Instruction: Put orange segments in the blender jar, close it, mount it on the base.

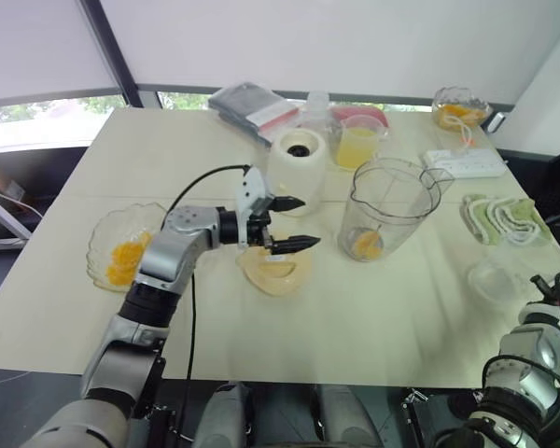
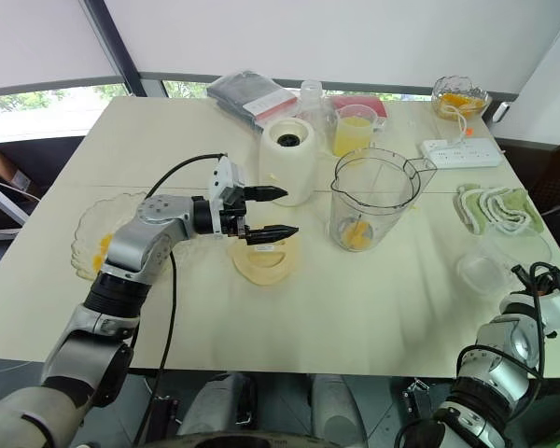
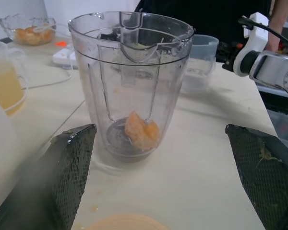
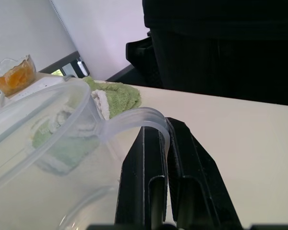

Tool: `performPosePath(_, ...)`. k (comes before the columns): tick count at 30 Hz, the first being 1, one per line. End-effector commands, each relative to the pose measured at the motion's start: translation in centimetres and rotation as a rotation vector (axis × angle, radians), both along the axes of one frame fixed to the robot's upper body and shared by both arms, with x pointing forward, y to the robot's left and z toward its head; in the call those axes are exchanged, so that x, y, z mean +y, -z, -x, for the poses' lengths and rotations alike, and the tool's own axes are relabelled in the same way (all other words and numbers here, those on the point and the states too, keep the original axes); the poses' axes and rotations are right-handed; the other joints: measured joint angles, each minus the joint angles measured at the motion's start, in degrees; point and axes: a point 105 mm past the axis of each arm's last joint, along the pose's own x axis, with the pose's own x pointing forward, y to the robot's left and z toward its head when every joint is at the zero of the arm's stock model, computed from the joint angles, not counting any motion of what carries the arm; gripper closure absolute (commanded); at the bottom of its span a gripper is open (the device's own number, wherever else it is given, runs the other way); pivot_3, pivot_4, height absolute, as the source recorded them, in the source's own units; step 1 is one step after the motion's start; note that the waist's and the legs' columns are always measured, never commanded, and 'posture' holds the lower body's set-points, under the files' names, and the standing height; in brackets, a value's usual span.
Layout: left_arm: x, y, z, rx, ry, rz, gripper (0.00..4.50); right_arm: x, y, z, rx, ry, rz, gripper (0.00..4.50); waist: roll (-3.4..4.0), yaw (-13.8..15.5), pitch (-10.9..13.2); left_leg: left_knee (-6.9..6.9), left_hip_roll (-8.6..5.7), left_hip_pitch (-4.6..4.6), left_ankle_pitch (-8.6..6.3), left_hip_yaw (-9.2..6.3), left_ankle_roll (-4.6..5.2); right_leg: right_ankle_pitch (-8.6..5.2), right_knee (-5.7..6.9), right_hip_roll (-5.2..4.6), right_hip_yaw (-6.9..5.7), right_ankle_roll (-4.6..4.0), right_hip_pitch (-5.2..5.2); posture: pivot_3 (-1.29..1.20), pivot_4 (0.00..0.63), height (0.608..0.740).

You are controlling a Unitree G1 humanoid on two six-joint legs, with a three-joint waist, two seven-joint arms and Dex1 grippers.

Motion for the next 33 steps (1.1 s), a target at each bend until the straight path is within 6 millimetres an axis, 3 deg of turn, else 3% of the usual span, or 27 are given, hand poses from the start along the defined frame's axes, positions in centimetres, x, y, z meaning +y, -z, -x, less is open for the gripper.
performPosePath(1,-0.3,-1.0,0.3,-0.045,0.009,0.018,0.0,-0.5,-1.0,0.5,-0.01,0.006,0.044,3.12,0.0,0.0,0.0,0.0,0.0,0.0,0.0,-0.01,0.0,0.0,0.0,0.0,0.0,0.0,0.0,0.0,0.15,0.74)
performPosePath(7,-0.6,-0.9,0.3,-0.044,0.013,0.023,0.0,-0.5,-0.7,0.8,0.013,-0.005,0.036,0.06,0.0,-0.1,0.0,0.0,0.0,0.02,0.0,0.03,0.0,0.0,0.0,0.0,0.05,-0.01,0.0,0.0,0.15,0.74)
performPosePath(33,-1.1,-0.4,0.6,-0.034,0.024,0.036,0.0,1.2,-0.9,3.9,0.093,-0.023,0.055,0.06,-0.01,0.0,0.0,0.0,0.02,0.02,0.0,0.02,0.0,-0.09,-0.01,0.01,0.05,-0.16,0.0,0.0,0.15,0.74)
